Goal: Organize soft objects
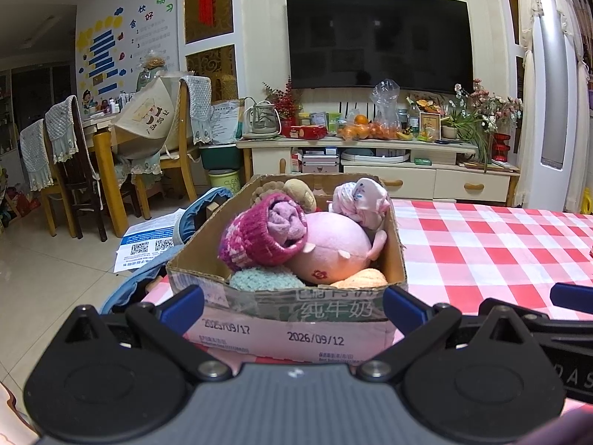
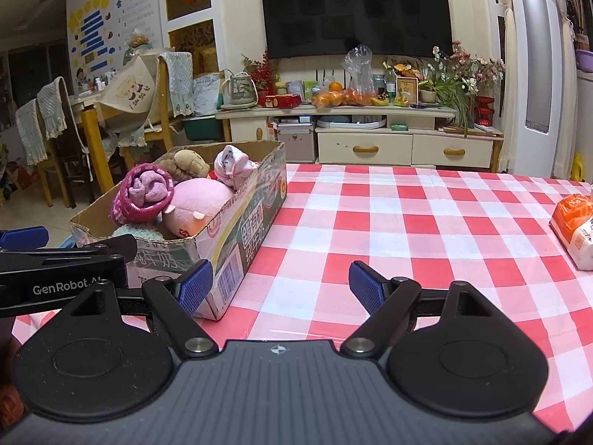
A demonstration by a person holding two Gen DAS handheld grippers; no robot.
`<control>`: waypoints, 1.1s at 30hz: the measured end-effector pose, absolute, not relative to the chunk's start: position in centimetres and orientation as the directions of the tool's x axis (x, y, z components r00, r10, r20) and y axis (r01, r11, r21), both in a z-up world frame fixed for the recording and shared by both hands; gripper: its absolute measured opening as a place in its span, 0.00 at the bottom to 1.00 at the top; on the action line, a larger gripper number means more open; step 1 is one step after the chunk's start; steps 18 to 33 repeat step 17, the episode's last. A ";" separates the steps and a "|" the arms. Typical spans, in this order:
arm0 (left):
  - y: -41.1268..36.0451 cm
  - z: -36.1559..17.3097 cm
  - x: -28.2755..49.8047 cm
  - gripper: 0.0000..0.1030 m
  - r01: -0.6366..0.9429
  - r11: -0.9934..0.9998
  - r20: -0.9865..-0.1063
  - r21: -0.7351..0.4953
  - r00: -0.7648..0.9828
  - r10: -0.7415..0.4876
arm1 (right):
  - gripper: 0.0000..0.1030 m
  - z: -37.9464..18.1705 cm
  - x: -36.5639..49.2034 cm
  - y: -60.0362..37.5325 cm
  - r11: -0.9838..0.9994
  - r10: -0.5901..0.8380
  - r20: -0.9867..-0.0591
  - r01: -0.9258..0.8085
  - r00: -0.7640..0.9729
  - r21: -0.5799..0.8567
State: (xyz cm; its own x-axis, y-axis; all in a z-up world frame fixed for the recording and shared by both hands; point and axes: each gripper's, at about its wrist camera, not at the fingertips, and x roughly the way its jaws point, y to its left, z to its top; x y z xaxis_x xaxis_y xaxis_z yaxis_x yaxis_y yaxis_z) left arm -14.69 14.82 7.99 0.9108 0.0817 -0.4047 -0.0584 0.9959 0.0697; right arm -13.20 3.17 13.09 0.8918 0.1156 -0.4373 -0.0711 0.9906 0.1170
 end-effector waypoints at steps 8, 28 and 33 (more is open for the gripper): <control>14.0 7.9 -14.5 0.99 -0.052 0.995 -0.408 0.082 0.909 0.081 | 0.98 12.8 -13.2 2.7 0.989 0.122 -0.436 -0.070 0.891 0.132; 12.3 8.0 -13.9 0.99 -0.043 0.996 -0.412 0.075 0.909 0.070 | 0.99 12.2 -13.0 1.3 0.984 0.133 -0.430 -0.066 0.893 0.168; 12.3 8.0 -13.9 0.99 -0.043 0.996 -0.412 0.075 0.909 0.070 | 0.99 12.2 -13.0 1.3 0.984 0.133 -0.430 -0.066 0.893 0.168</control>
